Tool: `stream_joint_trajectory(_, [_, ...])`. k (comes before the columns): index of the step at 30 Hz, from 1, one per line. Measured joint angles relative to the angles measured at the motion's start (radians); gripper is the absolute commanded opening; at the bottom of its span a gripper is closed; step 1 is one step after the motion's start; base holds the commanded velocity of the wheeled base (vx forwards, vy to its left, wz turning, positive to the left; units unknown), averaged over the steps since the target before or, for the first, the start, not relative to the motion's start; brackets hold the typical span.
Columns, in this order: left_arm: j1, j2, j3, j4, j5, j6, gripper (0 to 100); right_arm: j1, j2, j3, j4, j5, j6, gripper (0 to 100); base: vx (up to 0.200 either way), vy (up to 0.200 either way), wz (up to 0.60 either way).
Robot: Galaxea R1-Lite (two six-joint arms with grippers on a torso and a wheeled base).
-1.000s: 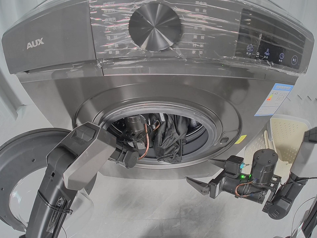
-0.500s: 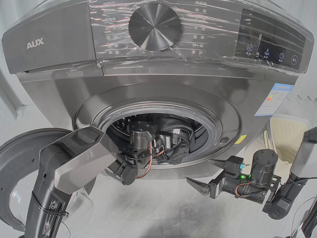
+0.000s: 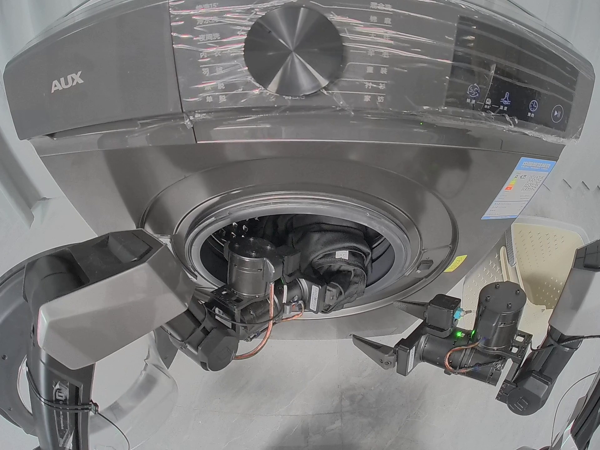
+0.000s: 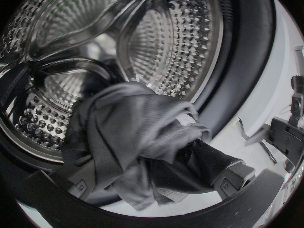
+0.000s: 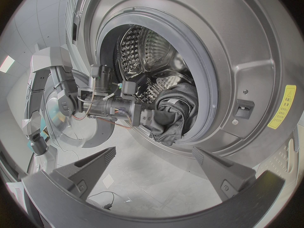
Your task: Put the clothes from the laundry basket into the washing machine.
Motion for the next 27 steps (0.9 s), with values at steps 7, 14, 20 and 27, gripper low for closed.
stream_joint_trajectory(7, [-0.018,-0.035,0.043,-0.004,-0.057,0.013,100,0.000,0.000,0.000,-0.001,0.000,0.000,100,0.000,0.000,0.00])
stream_joint_trajectory(14, [-0.027,-0.012,-0.024,-0.008,-0.079,0.012,100,0.000,0.000,-0.001,-0.001,0.000,0.000,100,0.000,0.000,0.00])
stream_joint_trajectory(20, [-0.028,0.066,-0.136,-0.019,-0.081,0.005,100,0.000,0.000,-0.001,-0.001,0.000,-0.001,100,0.000,0.000,0.00])
stream_joint_trajectory(27, [-0.026,0.166,-0.246,-0.030,-0.074,-0.004,0,0.000,0.000,-0.001,-0.001,0.000,-0.001,100,0.000,0.000,0.00])
